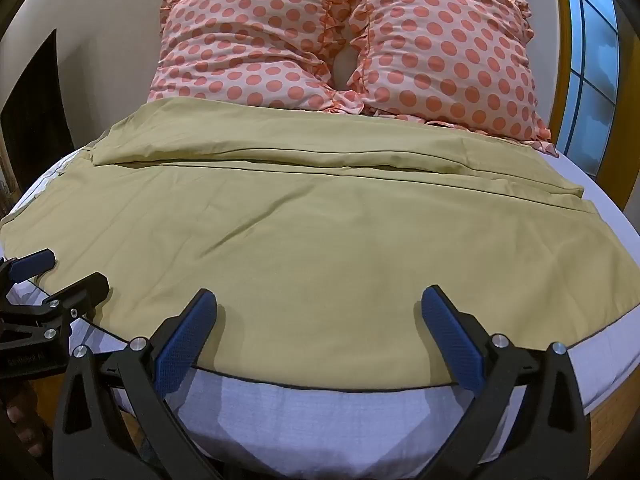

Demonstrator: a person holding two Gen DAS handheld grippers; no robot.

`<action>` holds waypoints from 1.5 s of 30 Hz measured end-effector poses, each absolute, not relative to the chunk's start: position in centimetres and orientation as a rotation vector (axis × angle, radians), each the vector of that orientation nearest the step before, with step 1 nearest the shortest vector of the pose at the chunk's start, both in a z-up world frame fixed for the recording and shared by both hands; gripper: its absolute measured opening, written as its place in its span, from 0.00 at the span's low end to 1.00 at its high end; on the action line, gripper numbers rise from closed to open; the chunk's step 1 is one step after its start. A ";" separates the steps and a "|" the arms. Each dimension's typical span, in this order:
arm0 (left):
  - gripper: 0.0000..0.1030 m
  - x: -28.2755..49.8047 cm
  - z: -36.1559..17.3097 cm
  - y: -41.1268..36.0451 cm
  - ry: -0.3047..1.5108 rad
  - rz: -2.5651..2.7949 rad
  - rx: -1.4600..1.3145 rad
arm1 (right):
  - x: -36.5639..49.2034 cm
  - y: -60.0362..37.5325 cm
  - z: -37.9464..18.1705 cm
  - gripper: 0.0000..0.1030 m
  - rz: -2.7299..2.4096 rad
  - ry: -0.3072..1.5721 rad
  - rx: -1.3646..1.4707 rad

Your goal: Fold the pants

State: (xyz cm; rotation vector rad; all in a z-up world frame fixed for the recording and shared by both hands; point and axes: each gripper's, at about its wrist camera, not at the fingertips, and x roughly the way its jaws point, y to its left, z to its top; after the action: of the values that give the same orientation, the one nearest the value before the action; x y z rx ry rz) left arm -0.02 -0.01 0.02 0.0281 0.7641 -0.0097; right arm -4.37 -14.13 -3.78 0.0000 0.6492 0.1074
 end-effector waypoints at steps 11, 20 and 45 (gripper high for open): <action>0.98 0.0 0.0 0.0 0.766 -0.010 0.028 | -4.4 -14.1 -3.8 0.99 0.108 0.649 0.001; 0.98 0.0 0.0 0.0 0.764 -0.010 0.028 | -4.4 -14.1 -3.8 0.99 0.108 0.648 0.001; 0.98 0.0 0.0 0.0 0.759 -0.010 0.029 | -4.6 -14.2 -4.0 0.99 0.108 0.643 0.001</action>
State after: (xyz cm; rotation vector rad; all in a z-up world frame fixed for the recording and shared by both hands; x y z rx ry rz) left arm -0.03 -0.01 0.03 0.0288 0.7595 -0.0095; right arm -4.61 -14.24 -3.96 0.0013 0.6429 0.1080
